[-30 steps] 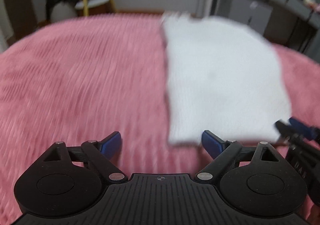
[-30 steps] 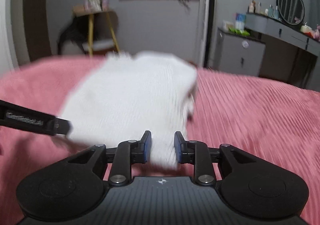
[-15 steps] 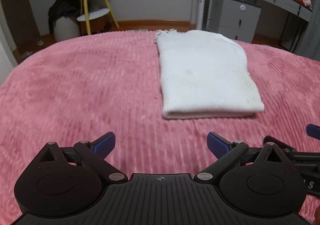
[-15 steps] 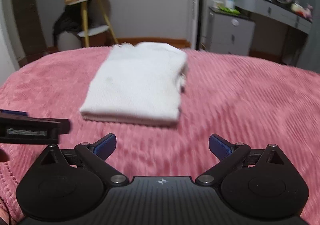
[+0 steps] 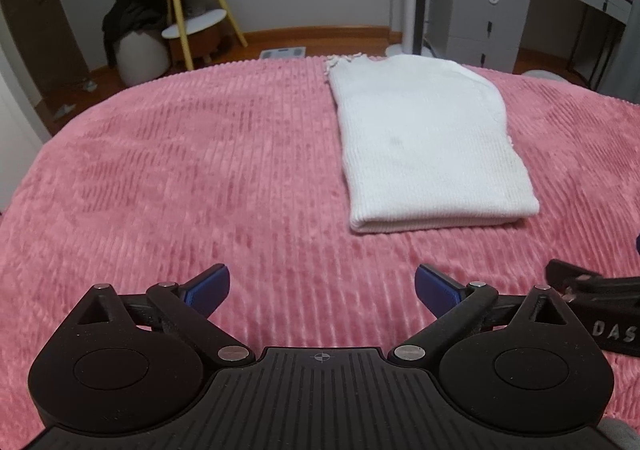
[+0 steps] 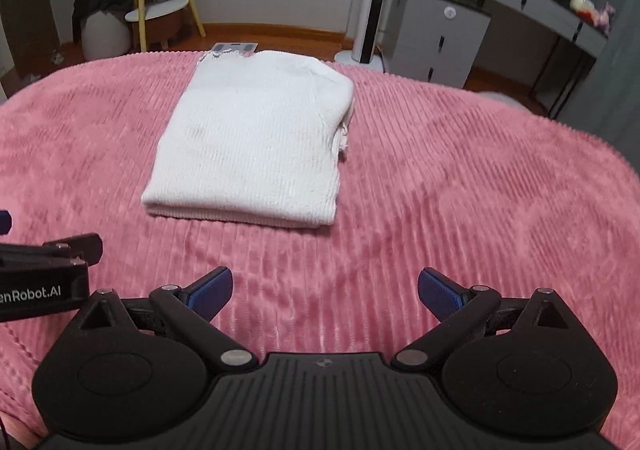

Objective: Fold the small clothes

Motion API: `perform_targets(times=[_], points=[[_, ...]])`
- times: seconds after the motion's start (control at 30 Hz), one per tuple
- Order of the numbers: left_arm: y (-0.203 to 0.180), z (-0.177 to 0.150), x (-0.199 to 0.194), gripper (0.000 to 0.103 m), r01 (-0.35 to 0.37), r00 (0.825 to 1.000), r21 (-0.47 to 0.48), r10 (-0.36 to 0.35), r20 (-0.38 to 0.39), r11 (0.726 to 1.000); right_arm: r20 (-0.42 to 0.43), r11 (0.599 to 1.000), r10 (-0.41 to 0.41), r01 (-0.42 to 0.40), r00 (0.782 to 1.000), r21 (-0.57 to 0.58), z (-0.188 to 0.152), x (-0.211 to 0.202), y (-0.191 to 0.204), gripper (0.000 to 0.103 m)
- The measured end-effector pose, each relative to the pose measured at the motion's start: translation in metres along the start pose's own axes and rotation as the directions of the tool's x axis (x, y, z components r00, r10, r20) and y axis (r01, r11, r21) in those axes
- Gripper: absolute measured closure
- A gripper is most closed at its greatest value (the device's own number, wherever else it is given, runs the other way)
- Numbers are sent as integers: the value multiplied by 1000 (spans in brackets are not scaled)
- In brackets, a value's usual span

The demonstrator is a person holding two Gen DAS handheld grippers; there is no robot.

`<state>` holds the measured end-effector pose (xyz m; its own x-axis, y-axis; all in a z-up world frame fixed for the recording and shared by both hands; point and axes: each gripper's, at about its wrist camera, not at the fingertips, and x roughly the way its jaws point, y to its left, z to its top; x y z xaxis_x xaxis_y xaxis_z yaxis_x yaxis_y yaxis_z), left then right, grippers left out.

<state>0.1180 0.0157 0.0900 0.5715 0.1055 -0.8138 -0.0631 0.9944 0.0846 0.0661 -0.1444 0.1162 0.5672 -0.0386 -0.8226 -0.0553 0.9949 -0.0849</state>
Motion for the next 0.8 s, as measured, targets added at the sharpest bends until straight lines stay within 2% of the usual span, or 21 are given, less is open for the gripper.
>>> perform_targets(times=[0.2,0.8], points=[[4,3,-1,2,9,1000,-13,-9,-2,1000,-1,999,14,-14,1000,34,6,-1,-2,4],[7,9,-15,1,3,1000,-12,-3,16,1000,23,1000,21,-21,1000,12,13,-14,8,4]])
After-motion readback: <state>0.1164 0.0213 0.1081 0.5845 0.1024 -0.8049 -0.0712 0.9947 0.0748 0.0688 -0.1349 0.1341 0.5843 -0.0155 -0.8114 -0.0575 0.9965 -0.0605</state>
